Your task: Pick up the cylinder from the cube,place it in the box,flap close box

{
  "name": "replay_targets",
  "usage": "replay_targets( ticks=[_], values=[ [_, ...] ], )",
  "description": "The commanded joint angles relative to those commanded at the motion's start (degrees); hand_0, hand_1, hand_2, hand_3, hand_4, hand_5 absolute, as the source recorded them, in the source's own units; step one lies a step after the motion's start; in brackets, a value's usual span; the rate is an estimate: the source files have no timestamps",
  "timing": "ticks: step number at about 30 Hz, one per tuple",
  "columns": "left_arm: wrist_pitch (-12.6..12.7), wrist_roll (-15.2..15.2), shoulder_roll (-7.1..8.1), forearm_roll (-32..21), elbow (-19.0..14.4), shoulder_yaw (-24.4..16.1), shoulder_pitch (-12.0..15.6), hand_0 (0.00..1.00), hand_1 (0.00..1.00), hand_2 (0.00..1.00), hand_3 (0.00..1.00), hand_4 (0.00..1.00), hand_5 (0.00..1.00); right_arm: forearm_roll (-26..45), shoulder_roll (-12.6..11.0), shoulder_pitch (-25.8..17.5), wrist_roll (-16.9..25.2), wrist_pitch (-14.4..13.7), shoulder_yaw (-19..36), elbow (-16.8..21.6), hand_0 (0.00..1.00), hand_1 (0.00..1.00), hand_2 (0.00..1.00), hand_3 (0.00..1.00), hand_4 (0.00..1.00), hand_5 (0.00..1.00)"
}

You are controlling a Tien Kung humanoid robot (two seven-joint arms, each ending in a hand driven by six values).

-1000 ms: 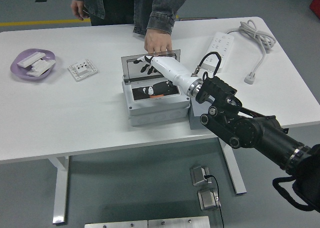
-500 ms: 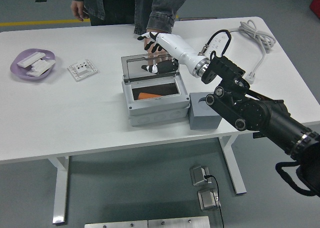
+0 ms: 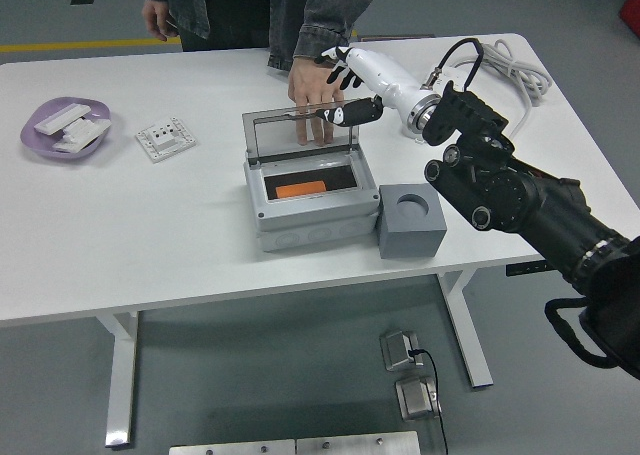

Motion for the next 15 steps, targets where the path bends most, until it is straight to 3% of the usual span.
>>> replay_targets(
  ticks=[15],
  values=[
    [-0.1, -0.4, -0.40, -0.4, 0.0, 0.1, 0.4, 0.649, 0.647, 0.565, 0.666, 0.675, 0.153, -1.2, -4.0, -3.1, -2.1, -1.1, -6.8, 11.4, 0.628, 0.593, 0.655, 0.823, 0.850, 0.272]
  ],
)
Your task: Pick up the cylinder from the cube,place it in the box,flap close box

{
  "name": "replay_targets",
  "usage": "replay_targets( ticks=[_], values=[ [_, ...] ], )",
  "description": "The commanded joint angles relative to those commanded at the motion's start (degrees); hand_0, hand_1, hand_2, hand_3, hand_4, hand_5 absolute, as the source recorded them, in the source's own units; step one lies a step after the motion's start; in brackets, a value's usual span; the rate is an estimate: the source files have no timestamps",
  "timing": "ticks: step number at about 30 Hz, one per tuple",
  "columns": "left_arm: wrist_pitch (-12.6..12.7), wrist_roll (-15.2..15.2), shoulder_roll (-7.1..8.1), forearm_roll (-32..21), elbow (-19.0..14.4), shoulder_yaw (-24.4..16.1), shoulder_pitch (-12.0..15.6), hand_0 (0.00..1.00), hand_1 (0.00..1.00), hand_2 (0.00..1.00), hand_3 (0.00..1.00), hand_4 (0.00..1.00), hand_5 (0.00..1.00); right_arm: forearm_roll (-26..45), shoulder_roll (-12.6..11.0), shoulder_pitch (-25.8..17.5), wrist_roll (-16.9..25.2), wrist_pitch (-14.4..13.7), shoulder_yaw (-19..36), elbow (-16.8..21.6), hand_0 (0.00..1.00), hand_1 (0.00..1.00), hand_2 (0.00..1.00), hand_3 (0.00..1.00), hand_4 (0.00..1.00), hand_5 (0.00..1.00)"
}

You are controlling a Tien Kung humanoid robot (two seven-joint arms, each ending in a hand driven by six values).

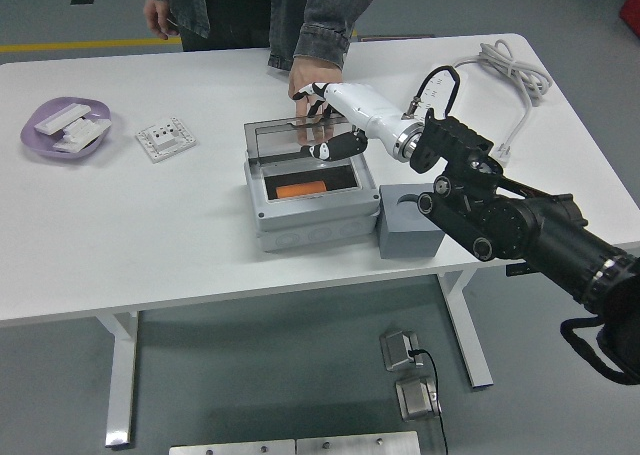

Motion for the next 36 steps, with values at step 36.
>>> replay_targets(
  ticks=[36],
  values=[
    [0.2, 0.7, -0.75, 0.1, 0.0, -0.3, 1.2, 0.649, 0.646, 0.565, 0.665, 0.677, 0.156, -12.1, -8.1, -7.4, -9.2, 4.1, 0.6, 23.0, 0.573, 0.568, 0.660, 0.825, 0.846, 0.314]
  ],
)
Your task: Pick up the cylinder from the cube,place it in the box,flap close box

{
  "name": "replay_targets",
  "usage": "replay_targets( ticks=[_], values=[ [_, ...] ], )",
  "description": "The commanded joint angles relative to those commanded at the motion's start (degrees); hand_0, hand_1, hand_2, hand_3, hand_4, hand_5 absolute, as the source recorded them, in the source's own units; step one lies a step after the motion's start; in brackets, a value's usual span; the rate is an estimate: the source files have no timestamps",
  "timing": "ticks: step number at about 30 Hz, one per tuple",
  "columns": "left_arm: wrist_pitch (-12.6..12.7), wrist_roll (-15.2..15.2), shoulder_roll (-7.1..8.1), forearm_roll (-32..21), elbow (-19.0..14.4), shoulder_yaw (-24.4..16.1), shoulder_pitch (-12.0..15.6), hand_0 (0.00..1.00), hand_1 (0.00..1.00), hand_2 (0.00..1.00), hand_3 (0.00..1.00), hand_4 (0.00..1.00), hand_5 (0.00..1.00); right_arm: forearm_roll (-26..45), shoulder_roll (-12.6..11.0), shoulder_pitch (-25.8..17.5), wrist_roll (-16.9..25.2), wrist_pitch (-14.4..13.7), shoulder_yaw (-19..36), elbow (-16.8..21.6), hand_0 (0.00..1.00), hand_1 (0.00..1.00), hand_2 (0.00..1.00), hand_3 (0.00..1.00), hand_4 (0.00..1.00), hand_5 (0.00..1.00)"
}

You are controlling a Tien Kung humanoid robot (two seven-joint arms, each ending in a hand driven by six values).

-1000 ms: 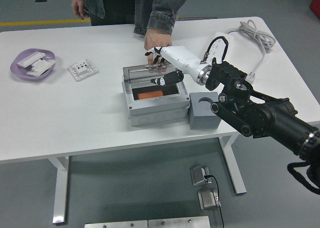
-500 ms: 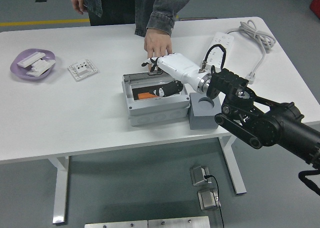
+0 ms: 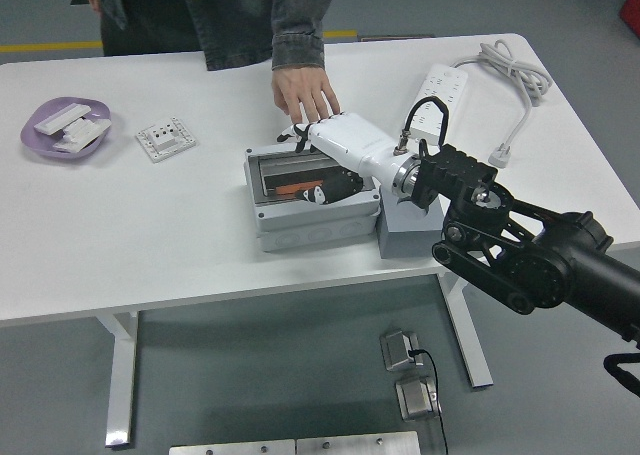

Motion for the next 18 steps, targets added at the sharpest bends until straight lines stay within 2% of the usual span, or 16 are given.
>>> replay_targets(
  ticks=[5, 9, 14, 18],
  values=[
    [0.4, 0.6, 0.00, 0.0, 0.0, 0.0, 0.3, 0.649, 0.647, 0.565, 0.665, 0.676, 0.154, -0.7, -1.2, -3.9, -0.6, 0.9, 5.5, 2.2, 0.566, 0.563, 0.663, 0.827, 0.845, 0.317],
    [1.0, 1.2, 0.05, -1.0, 0.0, 0.7, 1.2, 0.648, 0.646, 0.563, 0.665, 0.675, 0.155, -1.7, -1.5, -9.6, -1.2, 1.8, 13.0, 6.8, 0.532, 0.562, 0.661, 0.830, 0.839, 0.314],
    [1.4, 1.9, 0.10, -2.9, 0.0, 2.5, 2.5, 0.648, 0.646, 0.563, 0.665, 0.676, 0.156, 0.4, 0.9, -17.3, -0.5, 0.6, 23.3, 12.6, 0.528, 0.559, 0.664, 0.828, 0.835, 0.314],
    [1.4, 2.0, 0.09, -3.8, 0.0, 3.1, 2.9, 0.648, 0.646, 0.563, 0.665, 0.676, 0.156, 5.0, 2.7, -24.4, 1.7, -1.5, 32.4, 17.7, 0.528, 0.559, 0.664, 0.828, 0.835, 0.314]
  ],
)
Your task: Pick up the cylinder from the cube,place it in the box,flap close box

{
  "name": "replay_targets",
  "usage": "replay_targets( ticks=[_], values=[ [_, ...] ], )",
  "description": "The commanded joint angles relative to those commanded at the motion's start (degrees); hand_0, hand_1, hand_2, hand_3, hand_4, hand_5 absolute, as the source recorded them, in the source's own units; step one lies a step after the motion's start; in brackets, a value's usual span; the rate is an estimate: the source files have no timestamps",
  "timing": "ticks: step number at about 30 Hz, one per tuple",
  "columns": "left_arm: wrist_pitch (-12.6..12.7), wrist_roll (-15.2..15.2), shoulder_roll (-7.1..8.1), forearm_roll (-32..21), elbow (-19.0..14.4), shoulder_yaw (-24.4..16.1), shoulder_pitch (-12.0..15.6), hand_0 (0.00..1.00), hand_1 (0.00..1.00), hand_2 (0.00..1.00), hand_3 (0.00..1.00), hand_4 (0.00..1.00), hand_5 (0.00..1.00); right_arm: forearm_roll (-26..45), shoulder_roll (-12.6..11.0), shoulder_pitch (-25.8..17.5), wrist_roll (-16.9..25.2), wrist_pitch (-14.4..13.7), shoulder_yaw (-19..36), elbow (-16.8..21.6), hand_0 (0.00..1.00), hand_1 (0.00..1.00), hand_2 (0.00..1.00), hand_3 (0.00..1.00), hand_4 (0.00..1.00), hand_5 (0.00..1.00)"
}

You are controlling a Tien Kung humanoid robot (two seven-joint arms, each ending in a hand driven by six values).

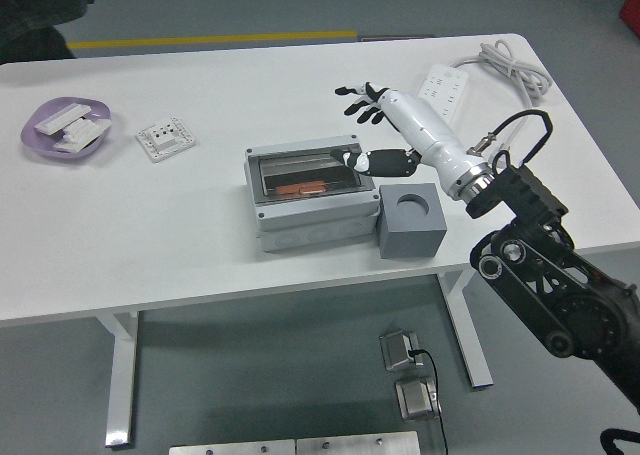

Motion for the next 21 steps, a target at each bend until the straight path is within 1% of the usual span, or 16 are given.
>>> replay_targets(
  ticks=[2, 5, 8, 12, 13, 16, 21],
  values=[
    [0.0, -0.1, -0.03, 0.0, 0.0, -0.1, 0.0, 0.648, 0.646, 0.562, 0.665, 0.675, 0.155, 2.4, 0.3, -2.9, 1.4, -0.9, 3.7, 1.5, 0.544, 0.558, 0.664, 0.828, 0.834, 0.314],
    [0.0, -0.5, -0.14, -0.3, 0.0, -0.3, -0.1, 0.648, 0.646, 0.562, 0.665, 0.675, 0.155, 6.8, 0.6, -7.4, 4.3, -2.5, 8.9, 2.4, 0.544, 0.558, 0.664, 0.828, 0.834, 0.314],
    [-0.1, -0.6, -0.25, -0.6, 0.0, -0.1, -0.1, 0.648, 0.646, 0.562, 0.665, 0.676, 0.158, 11.4, 0.8, -11.9, 6.5, -3.2, 13.7, 2.2, 0.536, 0.555, 0.664, 0.830, 0.833, 0.314],
    [-0.1, -0.4, -0.21, -1.2, 0.0, 0.6, 0.1, 0.648, 0.646, 0.562, 0.665, 0.676, 0.158, 16.8, 1.4, -17.0, 8.3, -3.4, 18.9, 1.7, 0.536, 0.555, 0.664, 0.830, 0.833, 0.314],
    [-0.1, -0.3, -0.12, -1.3, 0.0, 0.7, 0.1, 0.648, 0.646, 0.562, 0.664, 0.675, 0.157, 18.0, 1.6, -18.0, 8.6, -3.5, 20.0, 1.7, 0.553, 0.557, 0.660, 0.819, 0.837, 0.336],
    [-0.2, -0.2, 0.31, -1.4, 0.0, 1.0, 0.0, 0.648, 0.646, 0.562, 0.664, 0.675, 0.157, 20.6, 2.0, -19.5, 9.2, -3.7, 22.1, 1.7, 0.553, 0.557, 0.660, 0.819, 0.837, 0.336],
    [-0.4, 0.1, 1.29, -1.0, 0.0, 1.0, -0.6, 0.648, 0.646, 0.562, 0.665, 0.677, 0.158, 23.2, 1.5, -20.1, 10.0, -4.0, 24.0, 1.5, 0.562, 0.559, 0.658, 0.812, 0.847, 0.355]
  ],
)
